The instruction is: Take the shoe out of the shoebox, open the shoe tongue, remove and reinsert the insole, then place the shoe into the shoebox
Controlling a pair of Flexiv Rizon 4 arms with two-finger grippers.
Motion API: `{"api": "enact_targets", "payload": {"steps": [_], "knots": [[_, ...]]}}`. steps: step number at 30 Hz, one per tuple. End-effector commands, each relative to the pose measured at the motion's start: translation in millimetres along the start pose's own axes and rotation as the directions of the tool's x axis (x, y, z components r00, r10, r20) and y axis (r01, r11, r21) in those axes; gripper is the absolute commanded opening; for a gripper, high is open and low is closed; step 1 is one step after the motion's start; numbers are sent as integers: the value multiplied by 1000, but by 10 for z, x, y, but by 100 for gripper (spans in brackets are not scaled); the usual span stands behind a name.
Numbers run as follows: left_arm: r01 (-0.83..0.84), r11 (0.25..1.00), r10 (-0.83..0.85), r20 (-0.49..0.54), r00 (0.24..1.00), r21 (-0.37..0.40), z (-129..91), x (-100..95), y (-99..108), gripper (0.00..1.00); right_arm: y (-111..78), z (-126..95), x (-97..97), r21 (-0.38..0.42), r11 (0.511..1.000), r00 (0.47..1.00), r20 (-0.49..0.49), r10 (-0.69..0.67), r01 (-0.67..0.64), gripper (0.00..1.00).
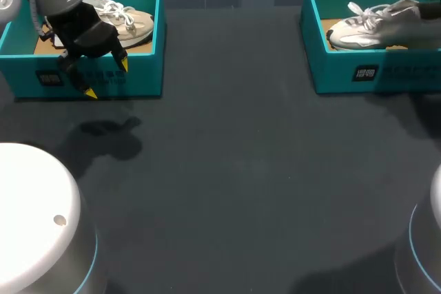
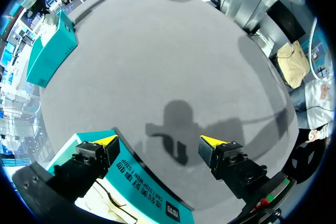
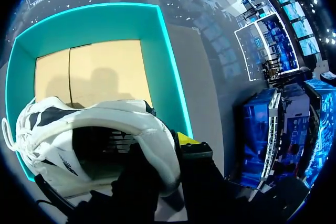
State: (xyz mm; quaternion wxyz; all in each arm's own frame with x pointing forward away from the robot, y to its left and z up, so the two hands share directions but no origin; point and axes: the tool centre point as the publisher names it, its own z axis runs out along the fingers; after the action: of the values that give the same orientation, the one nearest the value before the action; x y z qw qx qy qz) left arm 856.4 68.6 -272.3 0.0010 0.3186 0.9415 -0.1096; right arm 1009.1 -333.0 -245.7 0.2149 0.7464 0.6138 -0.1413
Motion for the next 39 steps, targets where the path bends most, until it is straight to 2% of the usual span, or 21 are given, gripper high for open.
{"api": "enact_targets", "payload": {"steps": [1, 8, 24, 39], "knots": [[0, 1000, 0, -2, 1000, -3, 1, -4, 1, 100, -65, 71, 77, -8, 1000, 1000, 5, -8, 8, 0], [0, 1000, 0, -2, 1000, -3, 1, -4, 1, 100, -112, 211, 191, -11, 1000, 1000, -15, -22, 22, 0], [0, 1000, 0, -2, 1000, -3, 1, -4, 1, 100, -134, 366, 390, -4, 999, 998, -15, -54, 54, 0], [0, 1000, 0, -2, 1000, -3, 1, -4, 1, 100, -146, 491, 237, 17, 999, 999, -28, -32, 32, 0]]}}
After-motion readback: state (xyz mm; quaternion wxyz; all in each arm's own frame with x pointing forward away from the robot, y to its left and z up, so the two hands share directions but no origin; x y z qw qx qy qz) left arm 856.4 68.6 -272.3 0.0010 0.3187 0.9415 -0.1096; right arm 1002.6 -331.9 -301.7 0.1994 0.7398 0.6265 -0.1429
